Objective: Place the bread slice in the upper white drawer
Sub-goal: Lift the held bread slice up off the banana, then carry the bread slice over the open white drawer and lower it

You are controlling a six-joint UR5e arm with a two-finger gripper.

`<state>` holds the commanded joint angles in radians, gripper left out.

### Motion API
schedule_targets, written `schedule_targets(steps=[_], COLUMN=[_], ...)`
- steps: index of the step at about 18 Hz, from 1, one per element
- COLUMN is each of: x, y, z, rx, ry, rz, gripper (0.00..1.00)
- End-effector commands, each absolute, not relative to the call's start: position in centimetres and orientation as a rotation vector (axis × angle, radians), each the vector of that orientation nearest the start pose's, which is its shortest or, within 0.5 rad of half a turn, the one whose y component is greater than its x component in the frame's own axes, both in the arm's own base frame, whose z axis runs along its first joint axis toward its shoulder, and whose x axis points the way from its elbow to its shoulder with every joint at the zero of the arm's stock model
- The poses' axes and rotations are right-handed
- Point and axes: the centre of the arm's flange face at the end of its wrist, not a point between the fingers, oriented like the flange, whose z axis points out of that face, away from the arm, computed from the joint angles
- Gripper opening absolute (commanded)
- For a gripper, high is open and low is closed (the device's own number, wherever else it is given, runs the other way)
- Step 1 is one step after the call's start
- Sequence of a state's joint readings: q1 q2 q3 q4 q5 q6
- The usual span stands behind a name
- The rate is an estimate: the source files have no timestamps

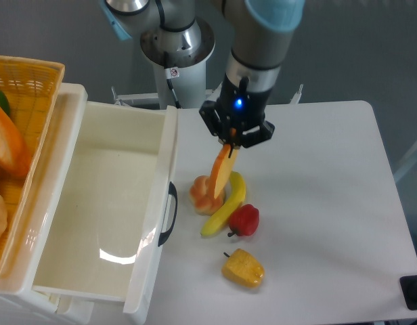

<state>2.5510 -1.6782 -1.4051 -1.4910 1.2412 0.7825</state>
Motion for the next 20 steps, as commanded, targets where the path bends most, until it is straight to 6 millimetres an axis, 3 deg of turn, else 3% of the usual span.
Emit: schedule_targets(steps=[8, 15, 20], x=[-32.5, -29.2, -26.8], y=[44.2, 46.8, 48.5], z=[56.7, 56.2, 54.1], rx=[-2.625, -2.589, -2.624], ry=[-0.39, -0.389, -0.357], rz=[-0.26, -0.384, -0.442], gripper=[0.0, 0.0, 0.0])
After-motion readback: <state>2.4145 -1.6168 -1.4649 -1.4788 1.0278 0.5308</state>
